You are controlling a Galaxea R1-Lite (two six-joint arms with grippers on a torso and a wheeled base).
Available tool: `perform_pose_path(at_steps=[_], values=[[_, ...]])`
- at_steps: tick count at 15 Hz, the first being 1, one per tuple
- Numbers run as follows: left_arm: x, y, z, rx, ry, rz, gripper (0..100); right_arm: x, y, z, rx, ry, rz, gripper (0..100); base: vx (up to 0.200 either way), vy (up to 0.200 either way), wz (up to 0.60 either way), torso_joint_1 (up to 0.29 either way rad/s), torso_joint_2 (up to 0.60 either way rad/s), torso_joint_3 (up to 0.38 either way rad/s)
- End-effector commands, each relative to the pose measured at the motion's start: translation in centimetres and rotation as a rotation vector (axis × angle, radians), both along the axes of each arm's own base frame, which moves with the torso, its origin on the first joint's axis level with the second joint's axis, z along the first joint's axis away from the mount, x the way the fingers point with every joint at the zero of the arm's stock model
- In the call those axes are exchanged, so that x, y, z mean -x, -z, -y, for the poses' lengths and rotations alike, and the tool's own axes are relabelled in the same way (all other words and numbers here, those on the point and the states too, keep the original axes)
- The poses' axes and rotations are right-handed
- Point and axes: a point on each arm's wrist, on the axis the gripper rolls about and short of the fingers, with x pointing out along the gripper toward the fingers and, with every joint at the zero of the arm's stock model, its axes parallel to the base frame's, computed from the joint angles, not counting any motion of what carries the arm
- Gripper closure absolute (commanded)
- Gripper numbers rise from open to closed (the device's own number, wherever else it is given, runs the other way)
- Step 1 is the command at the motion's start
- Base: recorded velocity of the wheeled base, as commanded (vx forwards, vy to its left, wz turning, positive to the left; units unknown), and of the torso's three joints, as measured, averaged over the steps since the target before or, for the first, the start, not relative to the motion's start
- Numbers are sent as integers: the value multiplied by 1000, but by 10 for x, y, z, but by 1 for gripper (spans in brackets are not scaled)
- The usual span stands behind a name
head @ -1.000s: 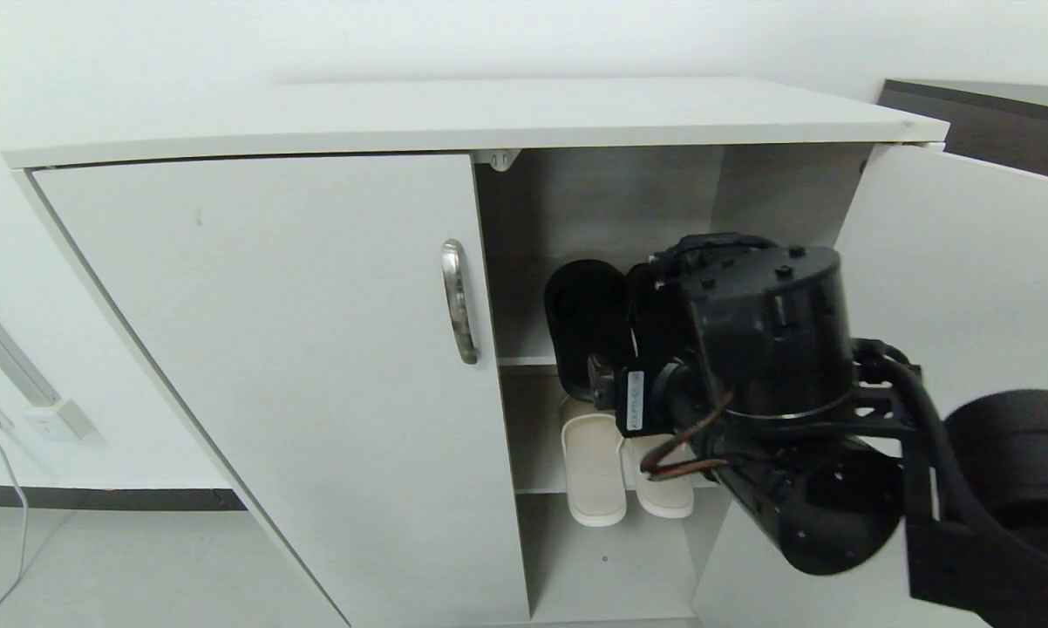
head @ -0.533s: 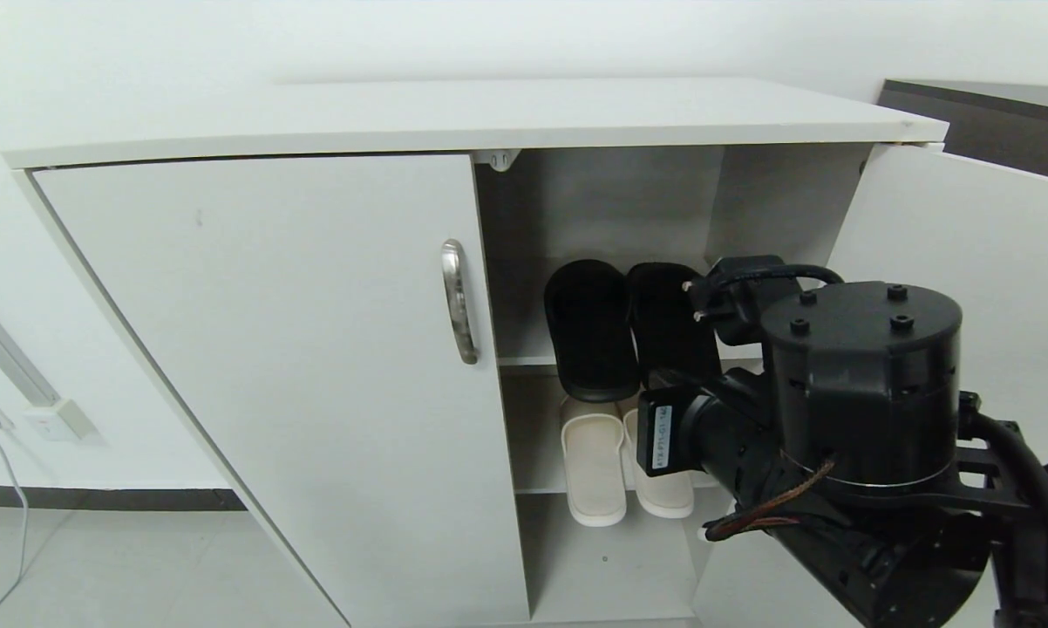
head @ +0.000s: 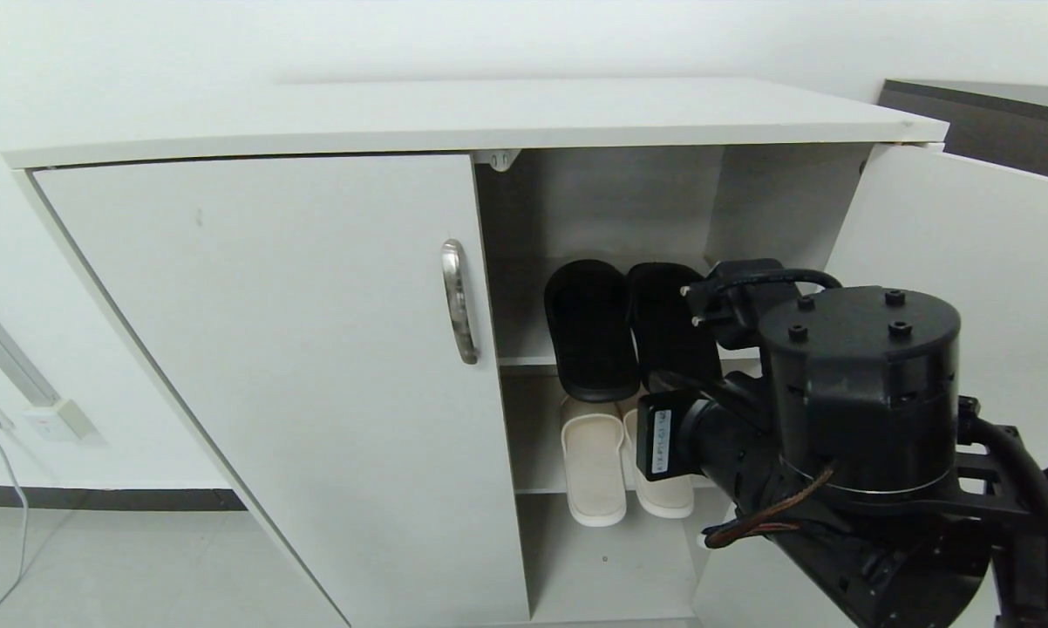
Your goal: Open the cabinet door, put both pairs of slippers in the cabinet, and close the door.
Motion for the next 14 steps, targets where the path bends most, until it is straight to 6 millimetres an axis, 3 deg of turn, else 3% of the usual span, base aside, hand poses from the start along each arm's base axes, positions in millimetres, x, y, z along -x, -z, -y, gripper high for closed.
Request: perform_pose_path(at_steps=[1, 14], values=[[0, 0, 0, 0, 0, 0, 100, 0, 3, -1, 9, 0, -4, 100, 0, 0, 0, 0, 0, 0], [0, 0, 0, 0, 2, 0, 100, 1, 11, 2, 52, -1, -14, 100, -200, 0, 0, 1, 2, 3]])
